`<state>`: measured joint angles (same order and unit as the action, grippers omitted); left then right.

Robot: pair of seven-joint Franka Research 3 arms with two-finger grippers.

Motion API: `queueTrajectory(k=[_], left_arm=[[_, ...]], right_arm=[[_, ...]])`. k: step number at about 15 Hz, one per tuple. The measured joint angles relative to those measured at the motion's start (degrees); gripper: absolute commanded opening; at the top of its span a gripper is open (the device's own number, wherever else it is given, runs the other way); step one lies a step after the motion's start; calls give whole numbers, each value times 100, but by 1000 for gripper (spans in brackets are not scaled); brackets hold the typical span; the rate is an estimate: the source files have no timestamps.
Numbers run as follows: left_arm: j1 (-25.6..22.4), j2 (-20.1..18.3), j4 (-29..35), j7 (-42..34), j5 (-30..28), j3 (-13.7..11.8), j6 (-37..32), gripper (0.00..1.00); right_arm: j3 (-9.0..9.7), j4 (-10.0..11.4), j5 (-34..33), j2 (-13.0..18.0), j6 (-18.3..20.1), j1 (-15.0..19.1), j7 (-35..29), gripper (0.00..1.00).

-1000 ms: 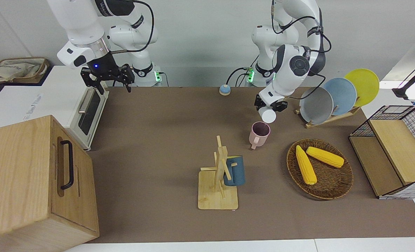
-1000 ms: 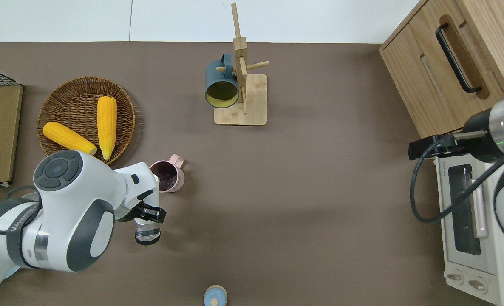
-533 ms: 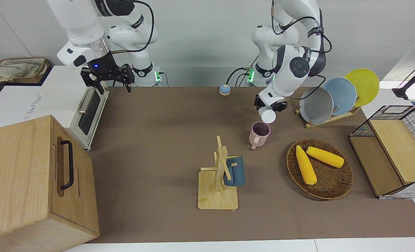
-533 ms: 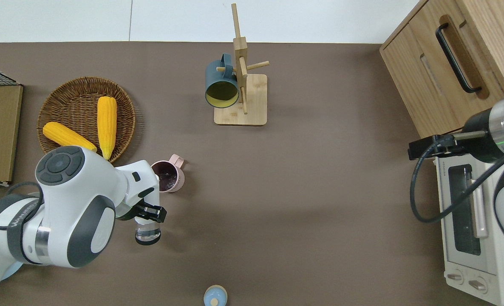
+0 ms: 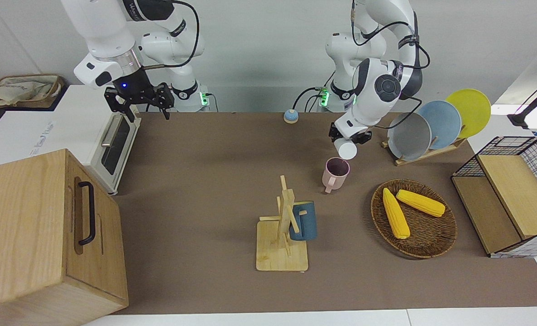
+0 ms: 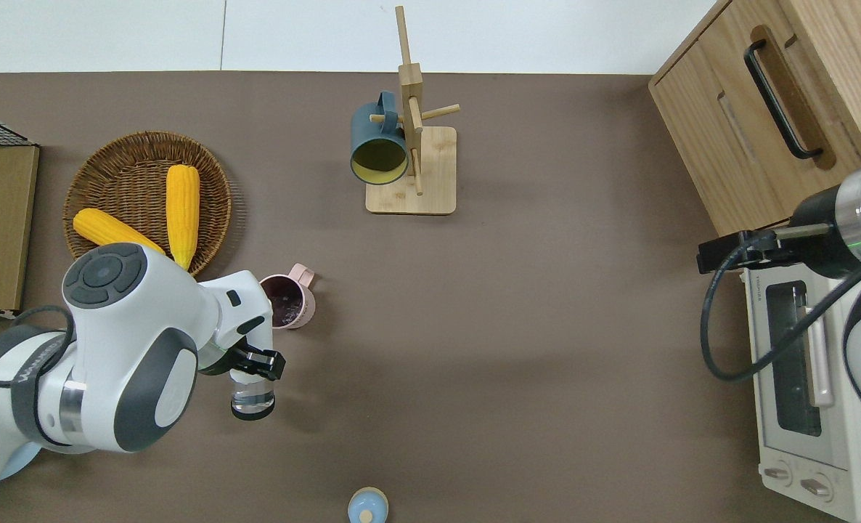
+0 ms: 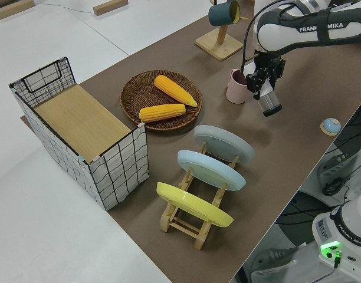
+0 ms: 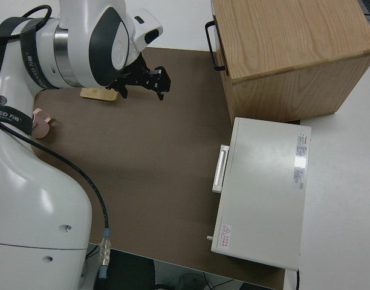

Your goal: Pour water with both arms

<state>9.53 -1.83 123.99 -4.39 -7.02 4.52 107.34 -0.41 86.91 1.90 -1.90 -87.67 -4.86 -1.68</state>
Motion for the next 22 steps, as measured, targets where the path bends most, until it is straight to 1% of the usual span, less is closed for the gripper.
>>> queueTrajectory(k=[8, 17, 22], left_arm=[[0, 91, -153, 22, 0, 1, -151, 0], [2, 93, -352, 141, 77, 4, -443, 0], [2, 79, -376, 212, 93, 5, -473, 0]], right_arm=[[0, 0, 0, 0, 0, 0, 0, 983], [0, 0, 0, 0, 0, 0, 0, 985], [0, 0, 0, 0, 0, 0, 0, 985]])
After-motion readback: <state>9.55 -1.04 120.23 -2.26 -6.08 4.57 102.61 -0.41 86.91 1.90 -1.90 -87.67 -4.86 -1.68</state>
